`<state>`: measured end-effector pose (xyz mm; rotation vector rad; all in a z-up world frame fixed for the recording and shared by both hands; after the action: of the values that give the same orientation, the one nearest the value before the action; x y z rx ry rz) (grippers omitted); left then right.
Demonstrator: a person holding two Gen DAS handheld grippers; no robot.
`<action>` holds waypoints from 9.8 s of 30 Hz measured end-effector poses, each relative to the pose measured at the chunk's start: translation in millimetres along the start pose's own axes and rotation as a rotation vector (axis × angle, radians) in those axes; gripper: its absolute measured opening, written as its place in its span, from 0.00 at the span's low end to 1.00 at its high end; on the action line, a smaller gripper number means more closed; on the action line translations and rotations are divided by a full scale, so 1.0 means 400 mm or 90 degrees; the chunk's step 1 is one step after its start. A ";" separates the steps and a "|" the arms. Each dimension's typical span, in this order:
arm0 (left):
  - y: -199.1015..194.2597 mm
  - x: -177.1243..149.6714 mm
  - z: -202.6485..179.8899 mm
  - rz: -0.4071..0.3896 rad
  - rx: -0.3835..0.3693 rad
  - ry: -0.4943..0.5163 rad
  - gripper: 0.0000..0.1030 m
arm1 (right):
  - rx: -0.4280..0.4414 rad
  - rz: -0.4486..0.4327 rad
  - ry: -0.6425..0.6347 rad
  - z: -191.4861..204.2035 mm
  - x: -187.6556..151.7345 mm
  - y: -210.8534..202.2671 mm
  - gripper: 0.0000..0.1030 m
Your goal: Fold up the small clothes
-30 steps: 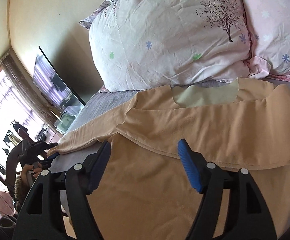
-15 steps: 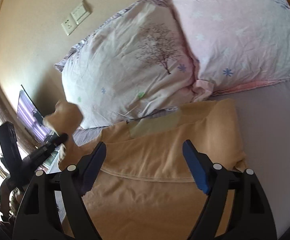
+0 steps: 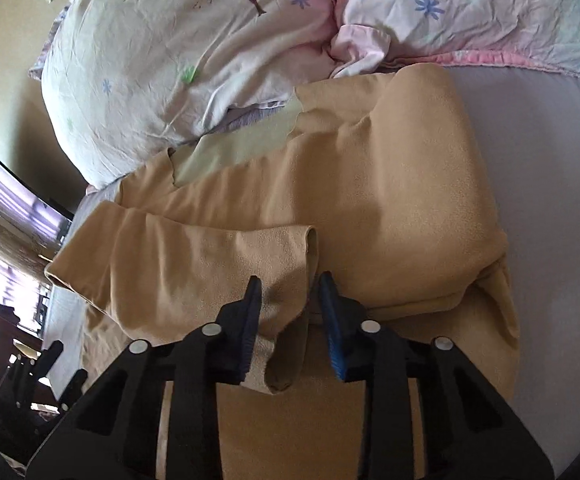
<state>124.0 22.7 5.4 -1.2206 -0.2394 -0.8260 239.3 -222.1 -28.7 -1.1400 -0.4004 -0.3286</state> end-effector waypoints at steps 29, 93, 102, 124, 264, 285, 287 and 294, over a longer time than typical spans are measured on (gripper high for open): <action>-0.052 -0.151 0.143 -0.020 -0.306 -0.260 0.54 | 0.062 -0.073 -0.021 -0.078 -0.029 -0.180 0.77; 0.244 0.065 0.393 0.066 -0.455 -0.583 0.65 | 0.133 -0.291 0.188 -0.269 0.090 -0.170 0.81; 0.283 0.063 0.263 0.135 -0.462 -0.567 0.21 | 0.199 -0.289 0.230 -0.322 0.071 -0.169 0.82; 0.083 0.572 -0.249 -0.004 -0.793 -0.317 0.34 | 0.151 -0.223 0.261 -0.430 0.090 -0.185 0.83; 0.048 0.029 -0.144 0.121 -0.191 -0.125 0.98 | -0.239 -0.023 -0.018 0.043 -0.289 -0.110 0.99; 0.048 0.028 -0.143 0.120 -0.191 -0.126 0.98 | -0.240 -0.025 -0.017 0.044 -0.293 -0.108 0.99; 0.048 0.027 -0.144 0.120 -0.191 -0.126 0.98 | -0.239 -0.025 -0.018 0.046 -0.291 -0.110 0.99; 0.049 0.028 -0.143 0.119 -0.191 -0.126 0.98 | -0.240 -0.027 -0.017 0.046 -0.287 -0.108 0.99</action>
<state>130.2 -31.5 -23.4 -1.5840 -0.1607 -0.5913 116.2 -216.1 -40.9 -1.5062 -0.3966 -0.4390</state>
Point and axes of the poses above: each gripper's, at about its wrist camera, not at the fingertips, and y roughly the way its jaws point, z to its left, x to its top, the point moved 3 cm from there along y, roughly the way its jaws point, and after that the axes turned 5 degrees about z, right-handed, at the moved point
